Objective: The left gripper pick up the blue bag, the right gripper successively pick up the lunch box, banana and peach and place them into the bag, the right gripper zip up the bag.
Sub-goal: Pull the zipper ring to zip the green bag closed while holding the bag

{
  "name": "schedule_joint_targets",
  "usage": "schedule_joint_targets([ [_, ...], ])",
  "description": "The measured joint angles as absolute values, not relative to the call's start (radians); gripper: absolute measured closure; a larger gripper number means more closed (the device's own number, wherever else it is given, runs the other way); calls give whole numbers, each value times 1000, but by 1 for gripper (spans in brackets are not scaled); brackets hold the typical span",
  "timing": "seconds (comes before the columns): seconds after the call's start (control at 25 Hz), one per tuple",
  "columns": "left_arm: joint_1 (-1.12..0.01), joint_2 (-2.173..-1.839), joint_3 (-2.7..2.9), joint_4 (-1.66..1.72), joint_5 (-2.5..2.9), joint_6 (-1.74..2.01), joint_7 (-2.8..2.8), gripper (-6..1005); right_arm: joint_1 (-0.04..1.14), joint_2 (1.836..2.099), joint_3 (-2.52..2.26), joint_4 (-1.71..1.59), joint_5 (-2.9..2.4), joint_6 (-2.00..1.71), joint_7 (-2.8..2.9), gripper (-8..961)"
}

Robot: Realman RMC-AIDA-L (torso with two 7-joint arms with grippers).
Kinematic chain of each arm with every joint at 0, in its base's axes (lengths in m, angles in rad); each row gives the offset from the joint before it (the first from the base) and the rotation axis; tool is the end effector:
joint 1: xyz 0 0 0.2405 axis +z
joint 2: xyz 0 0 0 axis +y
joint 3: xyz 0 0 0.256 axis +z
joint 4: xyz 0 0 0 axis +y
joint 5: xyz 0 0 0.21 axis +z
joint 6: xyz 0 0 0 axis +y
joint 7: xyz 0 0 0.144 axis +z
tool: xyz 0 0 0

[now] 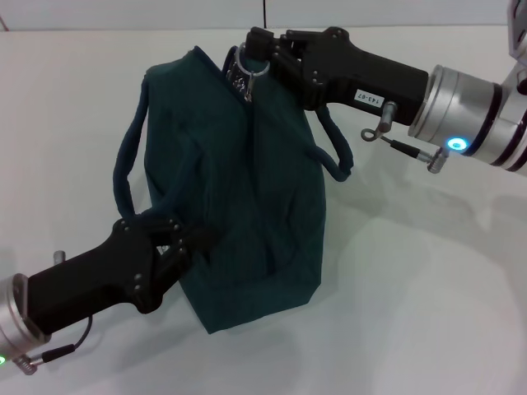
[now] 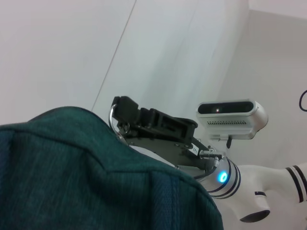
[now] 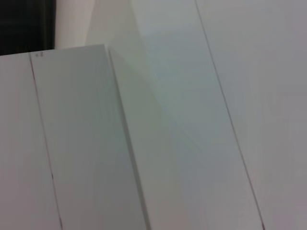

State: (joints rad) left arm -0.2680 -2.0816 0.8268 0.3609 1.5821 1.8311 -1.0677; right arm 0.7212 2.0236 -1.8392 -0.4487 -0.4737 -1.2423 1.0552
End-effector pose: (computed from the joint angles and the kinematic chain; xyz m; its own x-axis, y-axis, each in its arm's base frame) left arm -0.2861 0.2218 -0.0181 0.4856 0.2873 0.8256 0.4953 -0.8686 0.0110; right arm 0.1250 0.3711 -0.0561 0.5469 -0.1299 -0.8271 -0.3463 -0.9345 -0.0823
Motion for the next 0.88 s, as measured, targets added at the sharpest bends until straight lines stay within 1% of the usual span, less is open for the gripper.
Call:
schedule_joint_targets([
  [0.56, -258, -2079, 836, 360, 1605, 1830, -1042, 955, 729, 2022, -1813, -433, -473, -1234, 1076, 937],
  [0.88, -255, -2080, 836, 360, 1608, 1830, -1037, 957, 771, 2020, -1824, -387, -477, -1163, 1227, 937],
])
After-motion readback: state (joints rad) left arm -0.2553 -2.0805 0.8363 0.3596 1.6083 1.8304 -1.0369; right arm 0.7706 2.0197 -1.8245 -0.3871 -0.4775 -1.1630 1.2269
